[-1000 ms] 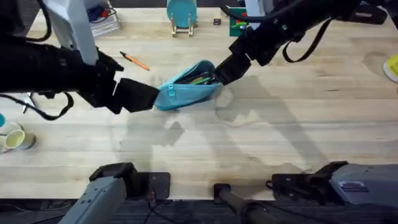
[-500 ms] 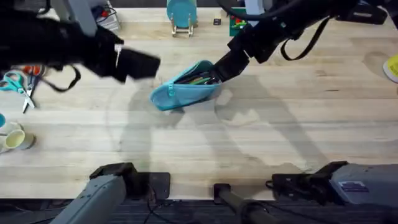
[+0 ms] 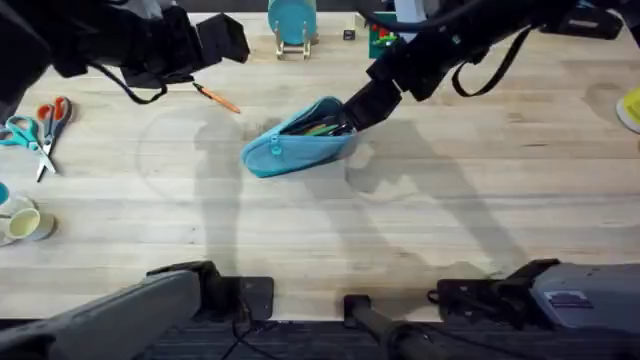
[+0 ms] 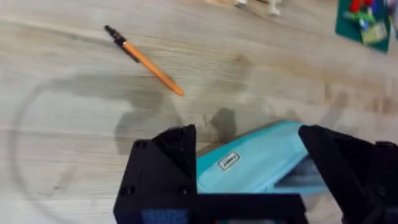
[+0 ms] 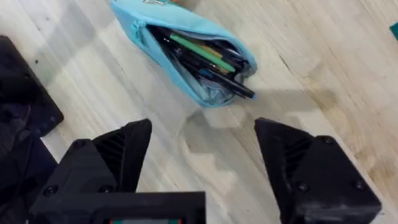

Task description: Unzip the bag, pick up the pens from the table one at a time and place them inside, then zip the bag closed.

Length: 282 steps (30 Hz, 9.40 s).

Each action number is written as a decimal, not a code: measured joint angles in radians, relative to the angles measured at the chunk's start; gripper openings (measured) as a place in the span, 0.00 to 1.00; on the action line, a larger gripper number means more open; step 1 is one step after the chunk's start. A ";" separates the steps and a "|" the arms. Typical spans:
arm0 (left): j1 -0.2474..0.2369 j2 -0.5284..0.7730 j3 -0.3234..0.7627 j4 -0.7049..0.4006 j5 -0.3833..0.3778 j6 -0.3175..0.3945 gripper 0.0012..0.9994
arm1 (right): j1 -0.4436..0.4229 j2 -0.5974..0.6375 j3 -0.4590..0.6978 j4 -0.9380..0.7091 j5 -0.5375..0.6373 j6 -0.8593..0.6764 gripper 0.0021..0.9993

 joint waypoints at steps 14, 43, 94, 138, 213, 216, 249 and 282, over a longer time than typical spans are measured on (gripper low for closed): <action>0.000 0.112 0.000 0.120 -0.041 -0.145 1.00 | -0.058 0.000 0.000 -0.003 0.000 0.000 1.00; -0.076 0.572 0.472 -0.291 -0.246 -0.416 1.00 | -0.058 0.000 0.000 -0.003 0.000 0.000 1.00; -0.076 0.799 0.472 -0.278 -0.329 -0.443 0.97 | -0.058 0.000 0.000 -0.009 0.000 0.000 1.00; -0.206 0.806 0.842 -0.562 -0.444 -0.362 0.04 | -0.097 -0.026 0.000 -0.084 0.000 -0.008 1.00; -0.228 0.617 1.129 -0.620 -0.379 -0.379 1.00 | -0.263 -0.258 0.001 -0.136 0.001 -0.076 1.00; -0.215 0.656 1.129 -0.620 -0.362 -0.374 1.00 | -0.263 -0.258 0.001 -0.136 0.001 -0.076 1.00; -0.238 0.840 0.834 -0.472 -0.319 -0.366 1.00 | -0.263 -0.258 0.001 -0.135 0.001 -0.076 1.00; -0.278 0.979 0.742 -0.394 -0.296 -0.434 1.00 | -0.263 -0.258 0.001 -0.136 0.001 -0.080 1.00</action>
